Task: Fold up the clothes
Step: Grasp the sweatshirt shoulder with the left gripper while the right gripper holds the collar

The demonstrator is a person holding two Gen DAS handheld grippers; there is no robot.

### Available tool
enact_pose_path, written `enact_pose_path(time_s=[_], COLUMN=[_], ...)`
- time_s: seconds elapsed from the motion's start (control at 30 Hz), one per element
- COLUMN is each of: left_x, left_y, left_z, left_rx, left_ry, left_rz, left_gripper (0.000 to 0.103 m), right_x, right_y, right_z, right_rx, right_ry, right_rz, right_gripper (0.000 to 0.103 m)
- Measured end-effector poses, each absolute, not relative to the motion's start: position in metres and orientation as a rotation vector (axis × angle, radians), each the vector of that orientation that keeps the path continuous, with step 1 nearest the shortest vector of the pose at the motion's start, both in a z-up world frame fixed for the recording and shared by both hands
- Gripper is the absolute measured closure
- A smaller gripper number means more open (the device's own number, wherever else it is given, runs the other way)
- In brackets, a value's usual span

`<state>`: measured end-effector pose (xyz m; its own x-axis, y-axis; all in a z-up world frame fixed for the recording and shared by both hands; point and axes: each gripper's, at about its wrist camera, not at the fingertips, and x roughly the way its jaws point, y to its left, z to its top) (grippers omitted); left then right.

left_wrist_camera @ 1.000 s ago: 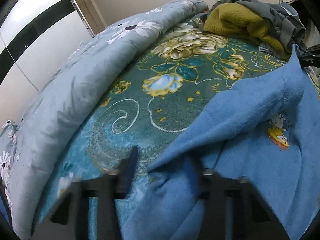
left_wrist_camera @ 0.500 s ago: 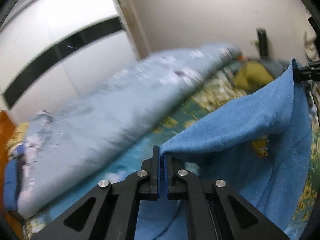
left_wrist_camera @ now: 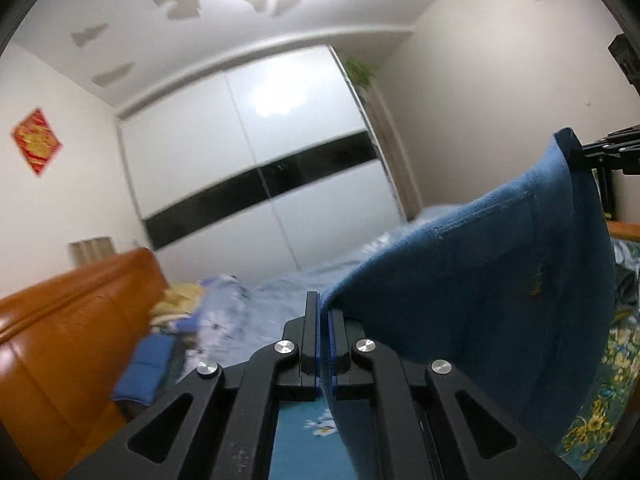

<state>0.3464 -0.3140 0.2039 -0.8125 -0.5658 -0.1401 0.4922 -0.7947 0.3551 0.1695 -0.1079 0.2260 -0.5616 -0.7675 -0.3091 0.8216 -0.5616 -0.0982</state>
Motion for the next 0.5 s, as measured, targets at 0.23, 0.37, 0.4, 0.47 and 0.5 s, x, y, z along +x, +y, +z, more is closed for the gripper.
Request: enact_pose_path(time_s=[0.23, 0.37, 0.4, 0.47, 0.5], left_x=[0.411, 0.411, 0.41, 0.406, 0.401], left_y=[-0.27, -0.275, -0.277, -0.284, -0.291], left_z=[0.227, 0.22, 0.218, 0.21, 0.201], left_rx=[0.201, 0.241, 0.252, 0.292, 0.325], left_ry=[-0.47, -0.457, -0.453, -0.439, -0.425], left_rz=[-2.464, -2.466, -2.467, -2.467, -2.464], left_gripper=[0.098, 0.097, 0.097, 0.097, 0.097], right_x=[0.232, 0.244, 0.244, 0.236, 0.231], right_y=[-0.077, -0.075, -0.078, -0.092, -0.102], right_z=[0.255, 0.266, 0.268, 0.266, 0.263], right_rx=[0.134, 0.103, 0.108, 0.13, 0.148], right_ry=[0.312, 0.321, 0.321, 0.329, 0.341], right_rz=[-2.138, -2.148, -2.15, -2.152, -2.154], right_gripper=[0.096, 0.096, 0.096, 0.096, 0.096])
